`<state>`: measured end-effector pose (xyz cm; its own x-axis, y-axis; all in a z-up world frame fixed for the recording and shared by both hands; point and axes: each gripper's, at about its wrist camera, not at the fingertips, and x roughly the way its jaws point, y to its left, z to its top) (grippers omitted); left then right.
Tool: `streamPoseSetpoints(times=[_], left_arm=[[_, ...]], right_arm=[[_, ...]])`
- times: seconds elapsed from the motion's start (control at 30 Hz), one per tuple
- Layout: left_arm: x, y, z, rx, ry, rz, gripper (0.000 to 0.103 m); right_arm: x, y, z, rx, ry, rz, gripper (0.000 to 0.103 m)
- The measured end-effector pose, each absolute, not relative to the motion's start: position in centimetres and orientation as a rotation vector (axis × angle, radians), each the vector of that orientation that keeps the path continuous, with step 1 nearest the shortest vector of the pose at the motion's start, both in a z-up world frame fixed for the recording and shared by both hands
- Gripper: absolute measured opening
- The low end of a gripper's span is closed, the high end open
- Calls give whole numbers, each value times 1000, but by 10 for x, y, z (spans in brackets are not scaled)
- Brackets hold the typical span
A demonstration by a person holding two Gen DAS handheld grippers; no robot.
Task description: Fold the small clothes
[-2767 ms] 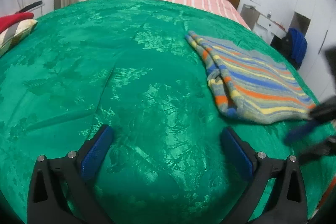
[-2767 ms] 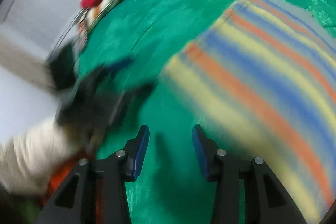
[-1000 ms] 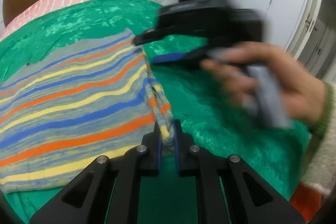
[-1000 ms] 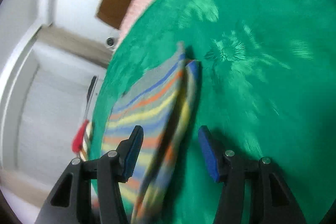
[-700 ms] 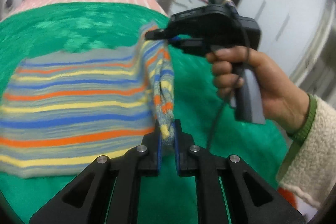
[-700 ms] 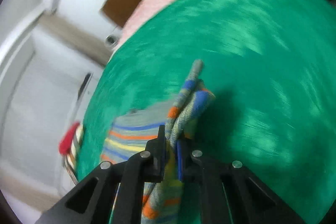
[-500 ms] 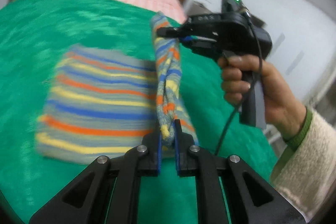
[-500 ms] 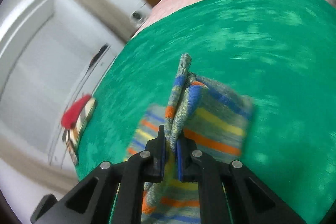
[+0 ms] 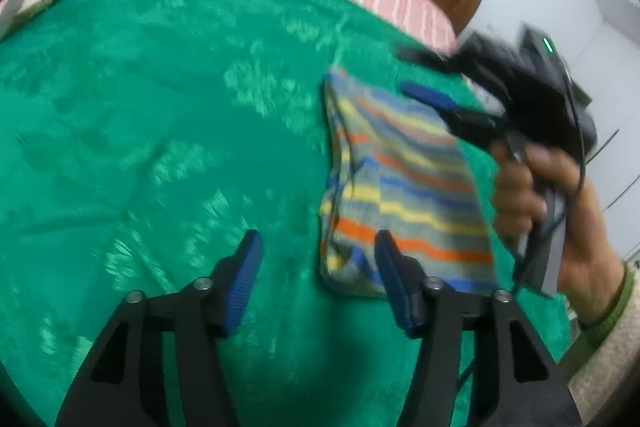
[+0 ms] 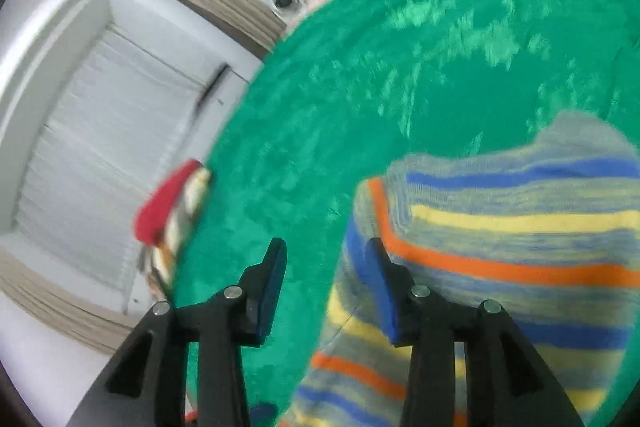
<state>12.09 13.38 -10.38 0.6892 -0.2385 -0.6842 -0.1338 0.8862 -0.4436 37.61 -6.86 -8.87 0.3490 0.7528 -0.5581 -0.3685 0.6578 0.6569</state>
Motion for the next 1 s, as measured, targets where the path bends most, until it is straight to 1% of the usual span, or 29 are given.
streamPoseSetpoints(times=[0.07, 0.17, 0.23, 0.3, 0.33, 0.37, 0.4, 0.43, 0.47, 0.53, 0.6, 0.67, 0.7, 0.73, 0.77, 0.8, 0.83, 0.9, 1.0], left_arm=[[119, 134, -94, -502, 783, -81, 70], [141, 126, -89, -468, 775, -121, 71], [159, 114, -95, -406, 816, -121, 71], [174, 111, -113, -361, 892, -68, 60], [181, 111, -126, -345, 946, -36, 48], [181, 114, -132, -341, 961, -28, 47], [179, 117, -134, -341, 953, -34, 47], [176, 118, -133, -328, 950, -32, 47], [173, 118, -129, -307, 951, -18, 47], [168, 120, -120, -294, 942, -2, 48], [159, 121, -110, -283, 932, 8, 53], [149, 117, -96, -238, 900, 22, 72], [142, 115, -90, -217, 884, 34, 76], [137, 112, -83, -184, 863, 51, 82], [133, 109, -79, -160, 847, 59, 85], [134, 108, -78, -148, 838, 64, 86], [132, 106, -74, -135, 826, 71, 87], [129, 102, -68, -117, 809, 80, 88], [128, 98, -63, -78, 790, 100, 88]], right_arm=[[361, -89, -70, 371, 902, 728, 42], [323, -112, -49, 148, 844, 722, 42], [294, -123, -46, 62, 830, 776, 42], [262, -133, -58, 37, 851, 869, 42], [246, -138, -75, 24, 891, 895, 41], [237, -141, -90, -6, 933, 882, 41], [229, -143, -110, -58, 986, 848, 35], [219, -150, -135, -118, 1034, 797, 33], [212, -157, -140, -117, 1006, 788, 31], [201, -170, -136, -93, 973, 745, 30], [193, -181, -131, -77, 965, 699, 30], [177, -191, -123, -71, 924, 674, 31], [170, -194, -122, -74, 909, 662, 38], [160, -198, -121, -73, 893, 645, 55], [152, -201, -120, -65, 878, 631, 63], [148, -202, -119, -55, 865, 621, 76], [139, -204, -116, -42, 846, 607, 80], [128, -208, -113, -26, 830, 573, 82], [119, -213, -115, -19, 845, 539, 82]])
